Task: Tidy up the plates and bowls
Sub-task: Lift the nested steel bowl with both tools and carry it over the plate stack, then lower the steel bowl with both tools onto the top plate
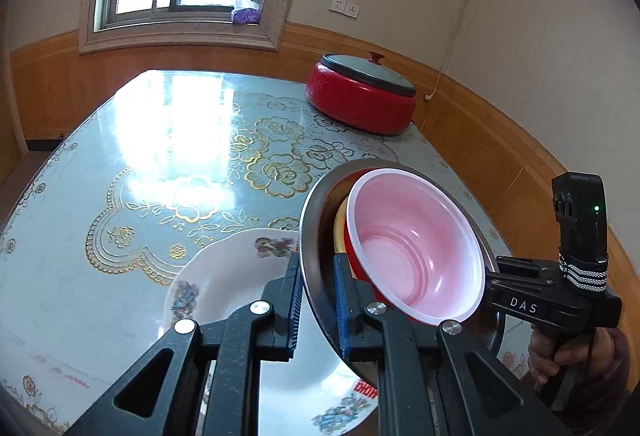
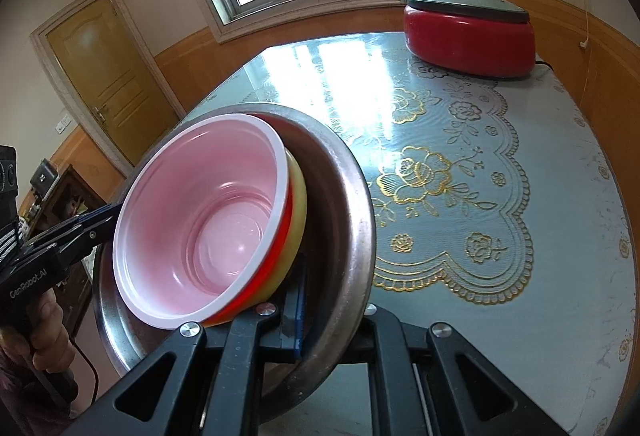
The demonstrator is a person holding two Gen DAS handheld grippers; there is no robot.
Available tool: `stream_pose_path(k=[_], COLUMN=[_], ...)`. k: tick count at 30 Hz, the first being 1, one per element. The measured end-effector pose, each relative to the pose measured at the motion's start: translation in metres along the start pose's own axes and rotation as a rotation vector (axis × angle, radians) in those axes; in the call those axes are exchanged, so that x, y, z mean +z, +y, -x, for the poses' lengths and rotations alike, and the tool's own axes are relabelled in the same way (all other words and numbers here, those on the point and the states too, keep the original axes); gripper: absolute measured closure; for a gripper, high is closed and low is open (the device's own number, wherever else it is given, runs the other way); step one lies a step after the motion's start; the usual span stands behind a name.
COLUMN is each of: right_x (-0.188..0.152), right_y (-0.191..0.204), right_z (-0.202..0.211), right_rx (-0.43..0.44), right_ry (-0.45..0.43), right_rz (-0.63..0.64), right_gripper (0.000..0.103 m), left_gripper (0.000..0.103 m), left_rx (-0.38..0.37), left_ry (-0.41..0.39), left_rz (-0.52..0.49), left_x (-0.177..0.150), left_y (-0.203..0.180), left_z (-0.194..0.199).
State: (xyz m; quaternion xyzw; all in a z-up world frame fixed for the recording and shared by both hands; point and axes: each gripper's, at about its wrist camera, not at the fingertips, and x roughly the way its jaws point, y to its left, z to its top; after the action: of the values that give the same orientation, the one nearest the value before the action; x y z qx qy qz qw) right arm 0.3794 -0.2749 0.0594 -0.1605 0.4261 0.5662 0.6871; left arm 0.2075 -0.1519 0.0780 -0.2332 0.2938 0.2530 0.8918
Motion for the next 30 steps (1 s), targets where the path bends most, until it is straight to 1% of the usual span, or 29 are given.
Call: stream_pose_path(k=[4, 10, 15, 25, 30], right_x=[0.003, 0.001, -0.005, -0.019, -0.021], right_y=[0.023, 0.046, 0.063, 0.058, 0.060], right_z=[-0.016, -0.039, -0.054, -0.072, -0.075], right_rx=[-0.005, -0.007, -0.026, -0.113, -0.158], right_ry=[0.020, 0.046, 0.063, 0.076, 0.065], right_rz=[0.016, 0.010, -0.008, -0.111, -0.141], right_gripper=[0.095, 0.095, 0.095, 0.095, 0.095], left_gripper=[0.091, 0.091, 0.091, 0.090, 0.088], left_rx=[0.006, 0.007, -0.012, -0.086, -0.120], left_ry=[0.007, 0.028, 0.057, 0.159, 0.176], left_rz=[0.018, 0.038, 0.034, -0.027, -0.059], left_x=[-0.003, -0.010, -0.015, -0.025, -0.021], left_y=[0.025, 0.059, 0.082, 0.099, 0.101], left_z=[0.004, 0.006, 0.003, -0.021, -0.027])
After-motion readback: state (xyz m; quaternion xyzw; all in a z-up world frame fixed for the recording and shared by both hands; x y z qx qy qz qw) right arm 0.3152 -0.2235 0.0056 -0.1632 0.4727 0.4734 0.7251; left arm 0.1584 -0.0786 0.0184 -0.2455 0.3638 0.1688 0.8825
